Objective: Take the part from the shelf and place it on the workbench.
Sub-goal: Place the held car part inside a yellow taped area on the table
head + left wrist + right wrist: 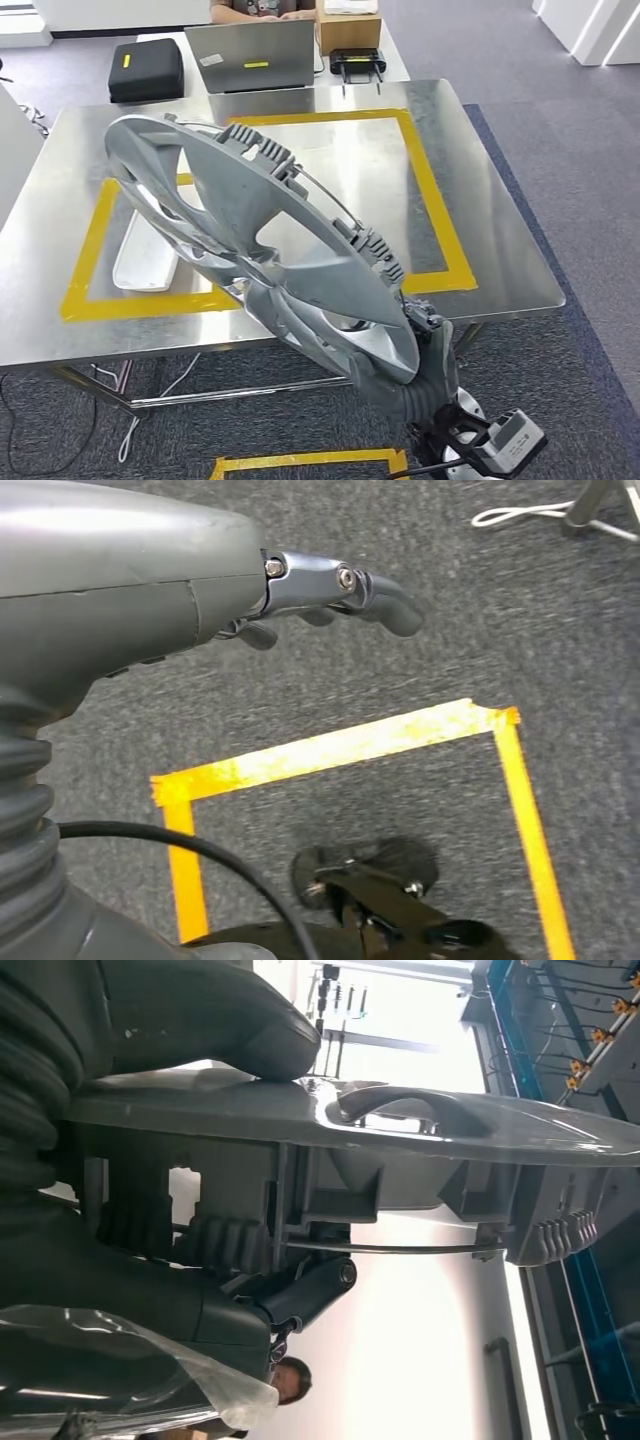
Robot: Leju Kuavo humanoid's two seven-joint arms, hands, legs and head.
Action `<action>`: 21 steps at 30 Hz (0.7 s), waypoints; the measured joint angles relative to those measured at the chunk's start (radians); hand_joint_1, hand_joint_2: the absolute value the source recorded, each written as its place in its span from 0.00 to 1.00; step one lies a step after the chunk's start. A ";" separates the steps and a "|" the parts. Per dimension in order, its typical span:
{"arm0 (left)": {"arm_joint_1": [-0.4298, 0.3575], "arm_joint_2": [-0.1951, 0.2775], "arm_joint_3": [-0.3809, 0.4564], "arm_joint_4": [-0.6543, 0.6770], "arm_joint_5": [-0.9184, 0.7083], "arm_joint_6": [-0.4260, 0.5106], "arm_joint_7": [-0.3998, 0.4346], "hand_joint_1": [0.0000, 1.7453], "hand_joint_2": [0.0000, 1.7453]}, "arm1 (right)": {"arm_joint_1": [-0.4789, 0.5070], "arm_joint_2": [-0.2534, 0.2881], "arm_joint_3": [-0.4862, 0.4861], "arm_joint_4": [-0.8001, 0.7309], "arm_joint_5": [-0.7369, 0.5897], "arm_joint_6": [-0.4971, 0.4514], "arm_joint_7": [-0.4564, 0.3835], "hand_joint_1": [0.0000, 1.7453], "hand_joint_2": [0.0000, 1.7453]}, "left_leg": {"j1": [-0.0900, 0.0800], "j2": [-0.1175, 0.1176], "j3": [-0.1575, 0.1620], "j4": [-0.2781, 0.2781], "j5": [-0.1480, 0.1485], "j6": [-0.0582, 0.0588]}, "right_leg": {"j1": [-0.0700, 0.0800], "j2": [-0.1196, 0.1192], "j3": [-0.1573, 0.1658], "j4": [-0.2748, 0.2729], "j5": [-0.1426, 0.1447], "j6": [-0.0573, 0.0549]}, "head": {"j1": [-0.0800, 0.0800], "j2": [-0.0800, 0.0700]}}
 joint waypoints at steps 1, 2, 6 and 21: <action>-0.001 0.000 0.000 0.000 0.000 0.000 0.000 0.00 1.00 | -0.001 0.000 0.000 0.000 0.000 0.000 0.000 1.00 1.00 | -0.002 0.000 0.016 -0.038 0.008 0.004 | 0.001 0.000 0.003 -0.001 -0.005 0.006 | 0.001 0.000; -0.002 0.001 0.000 0.000 0.000 0.000 0.000 0.00 1.00 | -0.001 0.001 0.000 0.000 0.000 0.000 0.000 1.00 1.00 | -0.005 -0.001 0.023 -0.054 0.002 0.009 | 0.002 0.000 0.004 -0.002 -0.008 0.013 | 0.001 0.000; -0.003 0.002 0.000 0.000 0.000 0.000 0.000 0.00 1.00 | -0.001 0.001 -0.001 -0.002 0.000 0.000 0.000 1.00 1.00 | -0.002 -0.001 0.038 -0.076 -0.005 0.032 | 0.001 -0.001 -0.001 0.017 -0.029 0.033 | 0.006 0.000; -0.030 0.007 0.001 0.020 0.000 0.005 -0.001 0.00 1.00 | -0.005 0.002 -0.002 -0.004 0.037 -0.012 0.009 1.00 1.00 | -0.005 -0.002 0.104 -0.067 -0.081 0.010 | 0.003 -0.005 -0.063 0.008 0.045 0.002 | 0.010 0.000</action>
